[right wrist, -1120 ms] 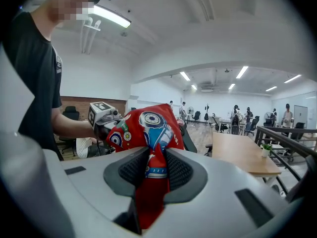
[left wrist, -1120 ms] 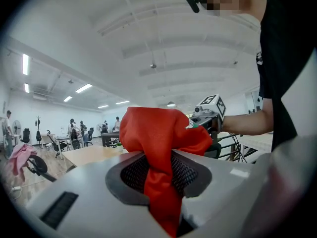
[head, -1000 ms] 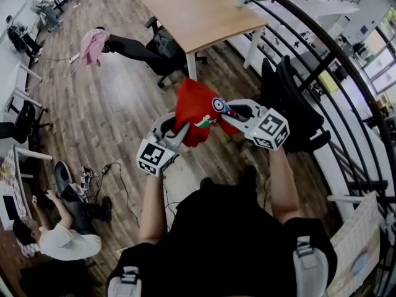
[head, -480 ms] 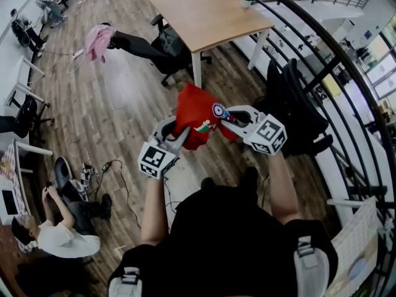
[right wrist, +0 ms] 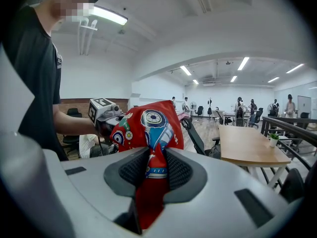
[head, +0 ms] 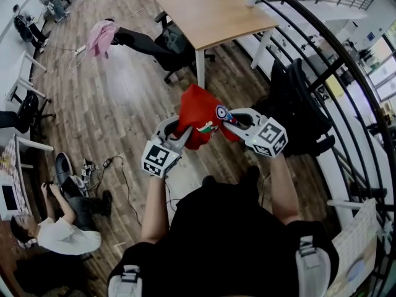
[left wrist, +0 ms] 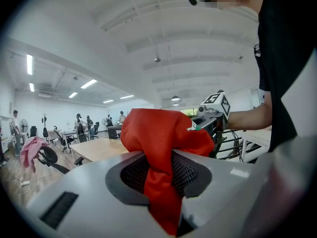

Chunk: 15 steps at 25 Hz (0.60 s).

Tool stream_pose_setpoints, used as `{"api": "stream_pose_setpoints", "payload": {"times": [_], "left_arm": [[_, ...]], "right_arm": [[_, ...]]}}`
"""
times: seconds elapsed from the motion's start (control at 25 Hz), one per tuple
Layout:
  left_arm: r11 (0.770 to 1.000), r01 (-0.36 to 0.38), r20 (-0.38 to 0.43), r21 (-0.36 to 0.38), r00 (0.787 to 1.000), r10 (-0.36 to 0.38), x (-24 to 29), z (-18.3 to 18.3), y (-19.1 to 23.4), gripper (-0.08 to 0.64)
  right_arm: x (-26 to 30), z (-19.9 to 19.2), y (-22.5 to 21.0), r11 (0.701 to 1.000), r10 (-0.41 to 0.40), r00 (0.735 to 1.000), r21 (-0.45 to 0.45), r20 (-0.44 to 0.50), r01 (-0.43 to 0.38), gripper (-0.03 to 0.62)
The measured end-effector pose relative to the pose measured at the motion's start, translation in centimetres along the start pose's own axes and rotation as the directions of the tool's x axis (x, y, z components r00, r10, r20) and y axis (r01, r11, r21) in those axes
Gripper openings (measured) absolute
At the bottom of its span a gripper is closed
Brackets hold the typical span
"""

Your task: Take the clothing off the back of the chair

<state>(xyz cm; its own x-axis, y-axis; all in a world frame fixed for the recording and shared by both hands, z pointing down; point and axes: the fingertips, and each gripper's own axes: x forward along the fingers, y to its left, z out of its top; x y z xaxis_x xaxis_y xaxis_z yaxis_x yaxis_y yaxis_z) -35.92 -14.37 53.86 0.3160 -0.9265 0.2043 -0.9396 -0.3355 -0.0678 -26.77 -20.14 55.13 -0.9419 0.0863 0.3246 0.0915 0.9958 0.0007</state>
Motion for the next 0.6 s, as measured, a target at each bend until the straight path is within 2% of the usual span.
{"api": "stream_pose_setpoints", "payload": {"times": [0.6], "left_arm": [[0.999,0.050,-0.023,-0.001,0.998,-0.050,0.2,-2.2,-0.7,0.104]], "right_arm": [[0.0,-2.0,0.7,0.999,-0.031,0.998,0.010,-0.059,0.032,0.087]]}}
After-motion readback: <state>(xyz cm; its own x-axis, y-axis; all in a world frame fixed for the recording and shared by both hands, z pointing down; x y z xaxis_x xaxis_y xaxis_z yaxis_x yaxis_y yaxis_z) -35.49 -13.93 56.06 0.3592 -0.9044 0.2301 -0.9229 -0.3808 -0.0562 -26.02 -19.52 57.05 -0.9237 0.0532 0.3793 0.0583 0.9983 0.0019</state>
